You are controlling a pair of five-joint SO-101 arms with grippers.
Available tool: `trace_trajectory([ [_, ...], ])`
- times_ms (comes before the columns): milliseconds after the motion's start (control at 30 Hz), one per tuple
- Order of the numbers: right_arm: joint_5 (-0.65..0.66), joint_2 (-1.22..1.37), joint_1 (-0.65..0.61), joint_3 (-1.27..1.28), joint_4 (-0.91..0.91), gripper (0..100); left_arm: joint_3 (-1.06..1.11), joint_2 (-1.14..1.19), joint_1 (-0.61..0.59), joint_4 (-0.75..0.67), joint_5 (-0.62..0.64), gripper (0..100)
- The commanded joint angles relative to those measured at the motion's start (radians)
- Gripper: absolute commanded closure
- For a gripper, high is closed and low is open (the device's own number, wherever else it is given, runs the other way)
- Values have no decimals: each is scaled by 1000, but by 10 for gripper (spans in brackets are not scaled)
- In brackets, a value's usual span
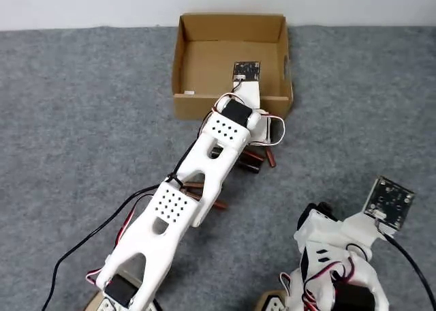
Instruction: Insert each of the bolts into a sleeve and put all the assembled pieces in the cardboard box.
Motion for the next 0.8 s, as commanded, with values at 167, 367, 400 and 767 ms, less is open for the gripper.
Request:
trace_trajectory([
  [167,9,-1,4,-3,-21,991,18,-8,11,55,-51,924],
  [367,9,-1,4,-3,-21,991,16,-8,3,117,-68,939],
  [400,9,-1,4,-3,-21,991,16,-8,3,133,-68,940],
  [767,9,-2,4,-3,-21,991,18,-8,6,236,-64,872],
])
